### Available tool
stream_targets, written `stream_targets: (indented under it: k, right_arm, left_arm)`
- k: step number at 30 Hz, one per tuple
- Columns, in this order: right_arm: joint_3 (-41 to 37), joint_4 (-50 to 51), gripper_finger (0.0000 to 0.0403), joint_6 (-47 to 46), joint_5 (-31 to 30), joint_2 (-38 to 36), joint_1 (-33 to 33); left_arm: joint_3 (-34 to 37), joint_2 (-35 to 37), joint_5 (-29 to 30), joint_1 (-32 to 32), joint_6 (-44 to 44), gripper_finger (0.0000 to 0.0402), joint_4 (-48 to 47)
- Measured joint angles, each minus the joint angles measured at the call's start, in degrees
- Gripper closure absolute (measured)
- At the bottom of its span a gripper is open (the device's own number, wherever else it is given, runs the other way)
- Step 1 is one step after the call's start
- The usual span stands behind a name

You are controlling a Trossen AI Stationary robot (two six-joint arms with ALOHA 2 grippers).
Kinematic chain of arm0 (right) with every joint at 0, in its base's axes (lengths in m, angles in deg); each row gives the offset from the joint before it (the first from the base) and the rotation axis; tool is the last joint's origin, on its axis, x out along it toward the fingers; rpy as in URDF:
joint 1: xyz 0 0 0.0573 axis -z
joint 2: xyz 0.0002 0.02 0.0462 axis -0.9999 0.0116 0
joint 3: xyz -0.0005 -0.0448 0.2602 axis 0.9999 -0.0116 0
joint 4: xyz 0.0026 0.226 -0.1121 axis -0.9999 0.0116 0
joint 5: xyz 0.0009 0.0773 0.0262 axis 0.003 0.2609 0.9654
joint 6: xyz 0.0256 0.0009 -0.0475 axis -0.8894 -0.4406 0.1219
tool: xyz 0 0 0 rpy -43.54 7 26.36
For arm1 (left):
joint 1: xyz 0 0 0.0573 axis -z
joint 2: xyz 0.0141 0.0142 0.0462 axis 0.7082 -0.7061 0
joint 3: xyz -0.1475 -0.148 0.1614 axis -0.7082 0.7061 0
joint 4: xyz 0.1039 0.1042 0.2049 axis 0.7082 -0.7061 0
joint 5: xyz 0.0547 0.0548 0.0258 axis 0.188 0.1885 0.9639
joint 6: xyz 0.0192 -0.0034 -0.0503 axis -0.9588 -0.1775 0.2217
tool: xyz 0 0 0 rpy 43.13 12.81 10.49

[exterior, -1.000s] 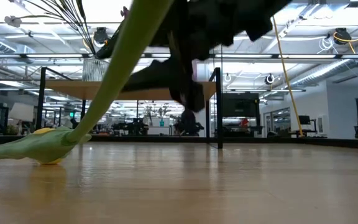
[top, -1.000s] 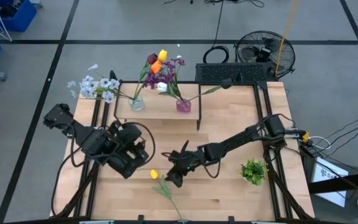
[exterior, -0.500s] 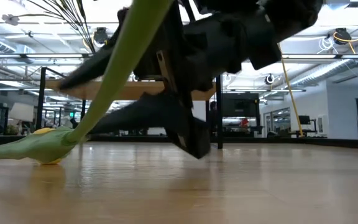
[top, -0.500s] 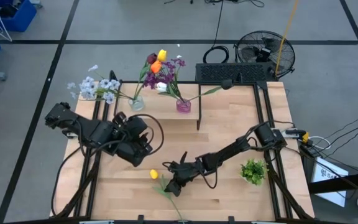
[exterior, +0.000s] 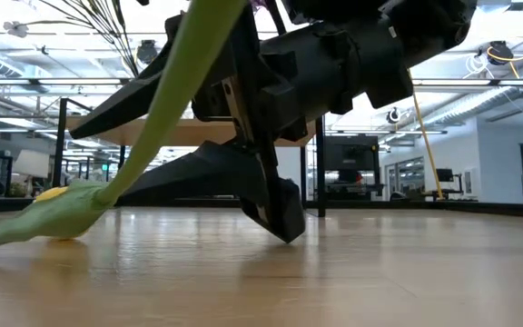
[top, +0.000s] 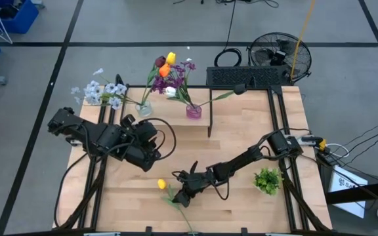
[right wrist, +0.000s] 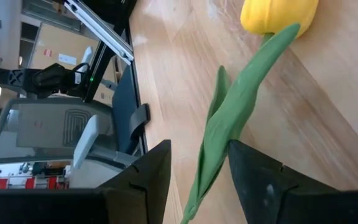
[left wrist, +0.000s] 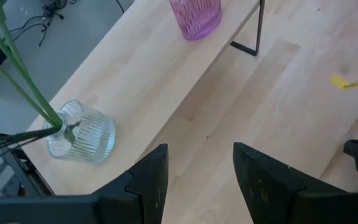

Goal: Pick and place flowers into a vace then onto a shelf
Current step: Put the yellow flower into the violet vase on the shelf

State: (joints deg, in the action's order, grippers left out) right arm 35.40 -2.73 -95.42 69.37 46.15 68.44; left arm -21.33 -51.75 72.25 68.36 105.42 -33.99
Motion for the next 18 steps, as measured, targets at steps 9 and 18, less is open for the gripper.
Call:
stream_targets:
  k: [9, 18]
  right_arm:
    - [0.00, 2.97, 0.0248, -0.11, -7.19, -0.07, -0.30]
    - [0.00, 5.46, 0.0284, 2.37, -8.91, -0.11, -0.05]
  left_arm:
    - [0.00, 0.00, 0.22, -1.19, -2.47, 0.0215, -0.02]
    - [0.00, 0.00, 0.32, -2.87, -2.54, 0.0215, -0.02]
